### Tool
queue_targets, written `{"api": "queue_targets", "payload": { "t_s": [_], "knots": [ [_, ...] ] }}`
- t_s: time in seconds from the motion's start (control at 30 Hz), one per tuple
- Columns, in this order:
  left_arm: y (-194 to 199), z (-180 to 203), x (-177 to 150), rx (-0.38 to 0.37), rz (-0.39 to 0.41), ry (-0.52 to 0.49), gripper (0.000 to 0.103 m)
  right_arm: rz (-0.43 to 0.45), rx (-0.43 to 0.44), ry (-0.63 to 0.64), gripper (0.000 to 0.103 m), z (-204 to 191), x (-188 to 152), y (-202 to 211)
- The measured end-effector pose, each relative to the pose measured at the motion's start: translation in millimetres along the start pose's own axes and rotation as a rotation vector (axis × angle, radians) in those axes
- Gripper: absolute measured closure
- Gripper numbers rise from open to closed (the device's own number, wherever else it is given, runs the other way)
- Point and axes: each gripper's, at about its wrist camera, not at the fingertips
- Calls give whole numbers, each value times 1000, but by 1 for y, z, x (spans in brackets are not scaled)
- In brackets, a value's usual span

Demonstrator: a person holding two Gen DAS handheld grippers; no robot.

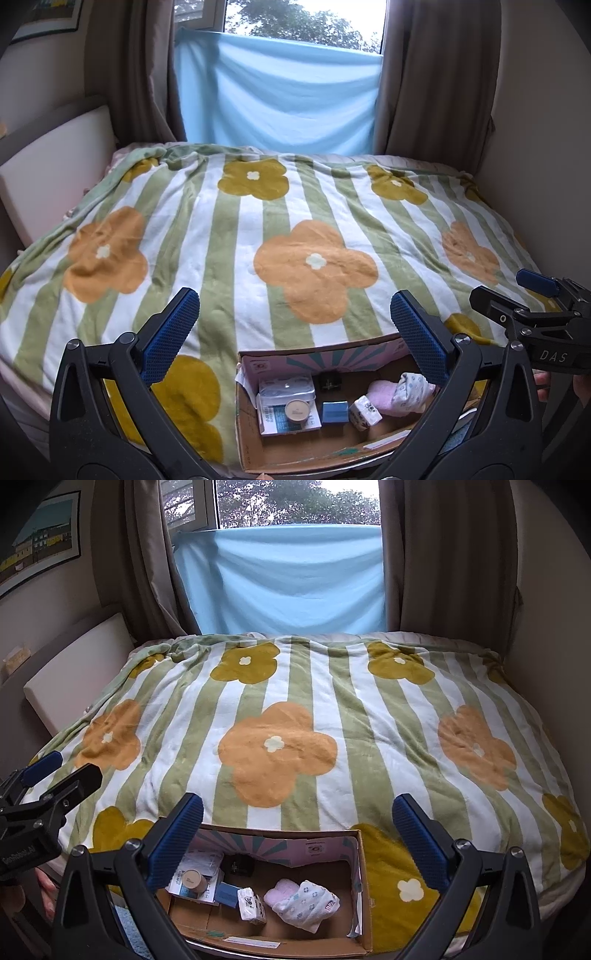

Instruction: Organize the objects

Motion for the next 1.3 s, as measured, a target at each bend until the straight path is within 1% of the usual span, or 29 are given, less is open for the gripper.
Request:
{"api": "queue_targets", "payload": {
  "t_s": [0.9,1.1,1.3],
  "knots": [
    [-10,1,-9,5,-14,4,0,-10,4,3,1,0,-2,-9],
    [-5,-3,-8,5,-5,23,0,-10,3,12,1,-1,-2,-10],
    [-3,-4,-10,16,-6,19,0,-4,2,10,1,-1,-2,-8]
  ]
}}
Point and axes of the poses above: each gripper's, at about its wrist camera, not at the fingertips, and y roughly against the way its jaws point, z to its right, x to its top, and after that the axes turned 13 degrees about y, right-handed
